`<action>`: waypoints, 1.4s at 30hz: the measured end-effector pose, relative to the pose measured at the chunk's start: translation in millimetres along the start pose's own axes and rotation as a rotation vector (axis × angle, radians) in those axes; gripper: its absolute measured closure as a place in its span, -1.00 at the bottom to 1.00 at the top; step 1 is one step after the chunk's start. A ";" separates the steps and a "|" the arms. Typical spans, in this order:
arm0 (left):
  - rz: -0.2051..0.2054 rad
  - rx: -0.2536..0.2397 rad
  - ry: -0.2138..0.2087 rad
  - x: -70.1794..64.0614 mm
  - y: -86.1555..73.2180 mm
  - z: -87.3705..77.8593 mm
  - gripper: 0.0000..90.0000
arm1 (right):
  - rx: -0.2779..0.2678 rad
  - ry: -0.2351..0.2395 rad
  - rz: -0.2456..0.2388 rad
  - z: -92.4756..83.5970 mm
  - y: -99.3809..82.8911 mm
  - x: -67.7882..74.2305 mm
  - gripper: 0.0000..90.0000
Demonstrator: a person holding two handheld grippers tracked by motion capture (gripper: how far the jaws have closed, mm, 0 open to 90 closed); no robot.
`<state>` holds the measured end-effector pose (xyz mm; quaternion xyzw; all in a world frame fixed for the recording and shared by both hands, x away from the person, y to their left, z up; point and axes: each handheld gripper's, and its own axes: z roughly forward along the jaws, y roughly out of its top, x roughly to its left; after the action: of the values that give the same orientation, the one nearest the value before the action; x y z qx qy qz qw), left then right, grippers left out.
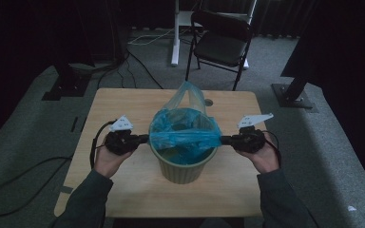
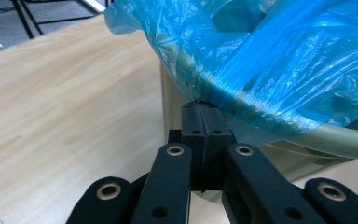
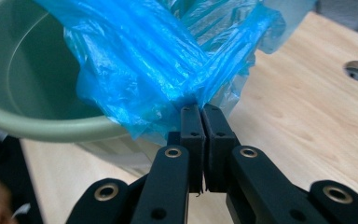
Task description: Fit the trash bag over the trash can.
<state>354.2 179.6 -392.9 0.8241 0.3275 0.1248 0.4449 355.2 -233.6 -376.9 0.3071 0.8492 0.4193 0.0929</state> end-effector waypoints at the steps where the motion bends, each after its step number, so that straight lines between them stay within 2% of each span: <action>1: -0.007 -0.001 0.003 3.0 2.1 2.8 1.00 | -0.010 -0.010 0.012 1.6 0.4 -2.0 0.96; 3: -0.016 -0.005 0.002 6.2 3.2 4.6 0.99 | -0.015 -0.012 0.024 2.6 1.2 -5.5 0.93; 6: -0.009 -0.006 0.013 6.0 2.9 3.3 0.99 | -0.014 -0.026 0.010 -1.2 3.5 -6.4 0.76; 11: -0.011 -0.024 0.029 6.5 1.3 -6.0 0.81 | -0.035 -0.049 0.003 -14.6 6.4 -8.1 0.61; 18: -0.013 -0.058 0.045 7.8 1.4 -19.3 0.58 | -0.086 -0.059 0.004 -25.9 14.5 -8.5 0.52; 22: -0.017 -0.080 0.047 8.9 4.1 -23.2 0.52 | -0.113 -0.060 -0.002 -27.3 22.6 -6.5 0.46; 28: -0.012 -0.102 0.045 8.3 12.1 -22.9 0.45 | -0.127 -0.067 -0.011 -24.0 33.3 -3.3 0.41; 35: -0.012 -0.124 0.051 9.1 22.6 -23.2 0.39 | -0.127 -0.073 -0.003 -15.5 42.0 -7.2 0.40; 40: -0.018 -0.128 0.048 11.8 36.7 -14.9 0.34 | -0.116 -0.076 0.006 -8.1 47.6 -11.0 0.40; 42: -0.034 -0.124 0.031 14.2 42.9 -8.9 0.32 | -0.107 -0.080 0.010 -4.2 49.3 -12.6 0.40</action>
<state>378.8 177.9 -354.1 0.7874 0.3400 0.1501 0.4919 385.3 -221.3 -337.5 0.3224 0.8197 0.4519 0.1410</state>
